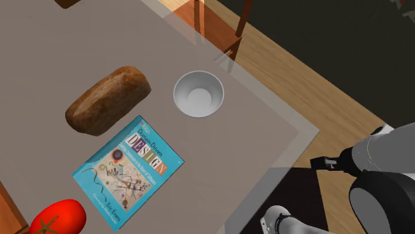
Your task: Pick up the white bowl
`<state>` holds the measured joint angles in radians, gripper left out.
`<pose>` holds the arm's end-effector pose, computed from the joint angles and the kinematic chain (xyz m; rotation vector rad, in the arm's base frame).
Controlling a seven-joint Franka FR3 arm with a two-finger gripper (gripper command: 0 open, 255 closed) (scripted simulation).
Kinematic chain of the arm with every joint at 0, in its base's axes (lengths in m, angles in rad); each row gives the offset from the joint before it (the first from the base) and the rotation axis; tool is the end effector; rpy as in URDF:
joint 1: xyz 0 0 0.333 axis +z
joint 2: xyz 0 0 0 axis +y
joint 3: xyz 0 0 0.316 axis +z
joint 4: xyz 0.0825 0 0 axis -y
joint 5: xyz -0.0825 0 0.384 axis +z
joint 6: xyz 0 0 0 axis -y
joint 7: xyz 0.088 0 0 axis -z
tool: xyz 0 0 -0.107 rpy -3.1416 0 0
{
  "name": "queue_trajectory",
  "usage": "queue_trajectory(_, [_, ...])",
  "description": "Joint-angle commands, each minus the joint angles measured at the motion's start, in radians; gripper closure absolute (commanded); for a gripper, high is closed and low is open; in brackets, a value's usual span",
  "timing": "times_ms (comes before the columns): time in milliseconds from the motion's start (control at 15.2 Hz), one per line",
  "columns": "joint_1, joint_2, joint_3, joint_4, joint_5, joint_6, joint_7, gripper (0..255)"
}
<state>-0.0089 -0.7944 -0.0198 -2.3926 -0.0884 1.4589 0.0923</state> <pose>0.2904 -0.0202 0.5673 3.0501 -0.1799 -0.2092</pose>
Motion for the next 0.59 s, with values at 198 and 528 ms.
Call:
queue_trajectory(198, [0.022, 0.075, 0.044, 0.045, 0.045, 0.037, 0.051, 0])
queue_trajectory(528, [0.051, 0.208, 0.114, 0.140, 0.102, 0.090, 0.131, 0])
